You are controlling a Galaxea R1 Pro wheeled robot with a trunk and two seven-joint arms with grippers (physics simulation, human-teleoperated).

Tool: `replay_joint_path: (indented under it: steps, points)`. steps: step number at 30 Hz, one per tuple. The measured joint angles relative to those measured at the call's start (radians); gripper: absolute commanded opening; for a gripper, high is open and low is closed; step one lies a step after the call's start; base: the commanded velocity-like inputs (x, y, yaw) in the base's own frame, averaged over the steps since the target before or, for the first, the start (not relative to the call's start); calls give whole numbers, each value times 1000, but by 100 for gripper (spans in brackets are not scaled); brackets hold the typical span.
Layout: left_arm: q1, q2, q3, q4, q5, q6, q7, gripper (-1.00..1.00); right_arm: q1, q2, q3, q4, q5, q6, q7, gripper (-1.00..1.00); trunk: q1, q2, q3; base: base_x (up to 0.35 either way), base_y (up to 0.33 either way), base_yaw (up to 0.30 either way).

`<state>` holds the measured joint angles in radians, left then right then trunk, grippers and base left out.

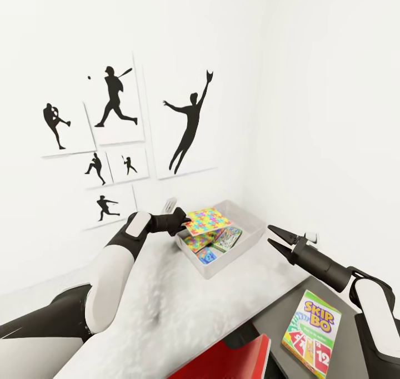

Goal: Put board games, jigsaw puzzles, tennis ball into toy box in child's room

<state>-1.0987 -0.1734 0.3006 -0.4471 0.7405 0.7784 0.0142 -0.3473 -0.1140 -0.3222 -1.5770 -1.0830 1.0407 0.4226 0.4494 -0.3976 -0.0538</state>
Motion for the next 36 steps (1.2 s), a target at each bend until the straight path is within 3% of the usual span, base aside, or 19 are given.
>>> replay_joint_path:
  steps: [17,26,36]
  points:
    - [-3,0,0,1,-5,-45,5,-100,0,-4,0,0,0,0,2,100,0,0,-28,0,0,0]
    - [-6,0,-42,0,-2,-62,5,-100,0,-3,1,0,0,0,2,100,0,0,-43,0,0,0]
    - [-14,0,-48,-3,3,-61,5,-100,0,-2,1,0,0,-1,2,100,0,0,-59,0,0,0]
